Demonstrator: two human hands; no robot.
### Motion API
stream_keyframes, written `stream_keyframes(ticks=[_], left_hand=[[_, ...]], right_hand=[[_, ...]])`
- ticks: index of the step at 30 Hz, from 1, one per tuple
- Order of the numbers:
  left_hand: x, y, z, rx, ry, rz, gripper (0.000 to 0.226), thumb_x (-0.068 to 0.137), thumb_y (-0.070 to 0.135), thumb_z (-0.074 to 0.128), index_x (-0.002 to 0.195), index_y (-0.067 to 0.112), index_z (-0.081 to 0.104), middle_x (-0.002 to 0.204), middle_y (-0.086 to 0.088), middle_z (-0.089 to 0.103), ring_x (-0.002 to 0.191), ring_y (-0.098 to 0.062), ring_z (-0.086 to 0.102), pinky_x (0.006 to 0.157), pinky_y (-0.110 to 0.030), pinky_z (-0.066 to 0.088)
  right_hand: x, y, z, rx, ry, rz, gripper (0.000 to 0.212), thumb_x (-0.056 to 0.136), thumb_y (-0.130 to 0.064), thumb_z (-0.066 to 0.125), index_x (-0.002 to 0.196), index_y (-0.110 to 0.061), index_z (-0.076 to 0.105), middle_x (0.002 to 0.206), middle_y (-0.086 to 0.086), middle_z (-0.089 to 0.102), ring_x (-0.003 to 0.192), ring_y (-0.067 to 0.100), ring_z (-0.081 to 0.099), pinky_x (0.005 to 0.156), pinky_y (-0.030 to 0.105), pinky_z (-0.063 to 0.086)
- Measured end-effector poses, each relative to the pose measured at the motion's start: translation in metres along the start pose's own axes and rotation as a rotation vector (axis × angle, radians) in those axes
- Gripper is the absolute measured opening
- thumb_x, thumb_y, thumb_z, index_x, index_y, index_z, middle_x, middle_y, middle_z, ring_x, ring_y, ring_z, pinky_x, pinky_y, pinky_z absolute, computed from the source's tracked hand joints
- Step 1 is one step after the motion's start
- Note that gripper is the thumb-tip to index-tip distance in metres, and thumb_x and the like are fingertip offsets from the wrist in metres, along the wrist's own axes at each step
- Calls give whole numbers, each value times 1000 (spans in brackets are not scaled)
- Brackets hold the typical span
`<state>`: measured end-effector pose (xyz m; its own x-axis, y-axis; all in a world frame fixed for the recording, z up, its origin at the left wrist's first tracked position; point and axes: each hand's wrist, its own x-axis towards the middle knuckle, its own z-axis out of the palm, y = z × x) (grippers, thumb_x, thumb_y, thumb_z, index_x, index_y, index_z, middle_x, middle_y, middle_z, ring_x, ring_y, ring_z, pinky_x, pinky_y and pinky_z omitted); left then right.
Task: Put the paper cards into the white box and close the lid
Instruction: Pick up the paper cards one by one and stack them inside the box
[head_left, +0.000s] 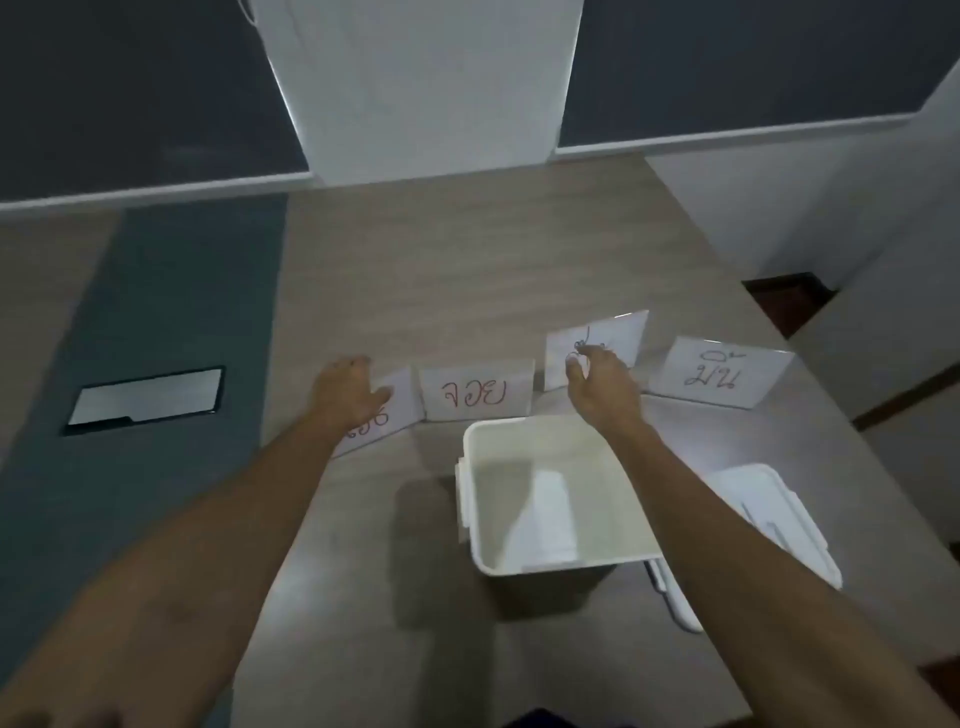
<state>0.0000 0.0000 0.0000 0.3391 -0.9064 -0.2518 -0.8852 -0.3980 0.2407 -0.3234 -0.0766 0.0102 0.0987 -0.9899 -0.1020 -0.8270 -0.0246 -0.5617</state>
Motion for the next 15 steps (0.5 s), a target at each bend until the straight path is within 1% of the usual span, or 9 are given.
stream_keyframes(ticks=[2, 4, 6, 8, 11, 13, 15], left_hand=[[3, -6, 2, 47, 19, -33, 68, 92, 46, 55, 143, 3, 41, 145, -22, 46, 129, -39, 45, 107, -43, 37], [4, -12, 6, 58, 17, -67, 64, 93, 48, 52, 139, 3, 46, 138, -23, 53, 123, -41, 51, 102, -44, 41], [5, -13, 13, 38, -14, -74, 57, 96, 46, 48, 133, 2, 50, 129, -25, 58, 115, -42, 55, 96, -45, 45], [7, -14, 19, 7, -19, -64, 48, 99, 40, 43, 124, 0, 54, 123, -27, 61, 110, -44, 58, 93, -46, 46], [8, -14, 29, 12, 38, -58, 39, 102, 30, 37, 111, -3, 57, 115, -31, 62, 103, -46, 59, 89, -48, 47], [6, -12, 33, 28, 86, -57, 36, 102, 25, 37, 106, -4, 57, 110, -33, 62, 99, -48, 59, 84, -50, 48], [3, -11, 36, 38, 116, -54, 30, 102, 20, 38, 104, -3, 57, 106, -32, 63, 97, -48, 59, 83, -51, 49]], right_hand=[[-15, 20, -5, -12, 103, 27, 43, 100, -30, 45, 138, -10, 49, 138, 14, 53, 128, 32, 47, 105, 46, 38], [-33, 49, -8, -23, 165, 56, 44, 100, -30, 45, 139, -10, 47, 139, 13, 52, 128, 32, 47, 105, 48, 37], [-47, 71, -11, 11, 152, 119, 45, 101, -34, 43, 141, -13, 44, 143, 10, 50, 132, 31, 44, 106, 49, 35], [-58, 84, -14, 90, 127, 154, 47, 102, -39, 40, 143, -16, 43, 143, 8, 52, 129, 29, 49, 106, 48, 39], [-70, 101, -14, 230, 66, 160, 41, 103, -39, 38, 138, -20, 50, 128, 6, 63, 112, 27, 61, 95, 41, 48], [-74, 106, -11, 238, 27, 144, 38, 104, -36, 33, 130, -20, 55, 112, 4, 66, 103, 27, 61, 82, 35, 45], [-76, 109, -7, 243, 11, 168, 39, 105, -36, 28, 120, -19, 59, 98, 1, 63, 94, 26, 59, 73, 32, 38]])
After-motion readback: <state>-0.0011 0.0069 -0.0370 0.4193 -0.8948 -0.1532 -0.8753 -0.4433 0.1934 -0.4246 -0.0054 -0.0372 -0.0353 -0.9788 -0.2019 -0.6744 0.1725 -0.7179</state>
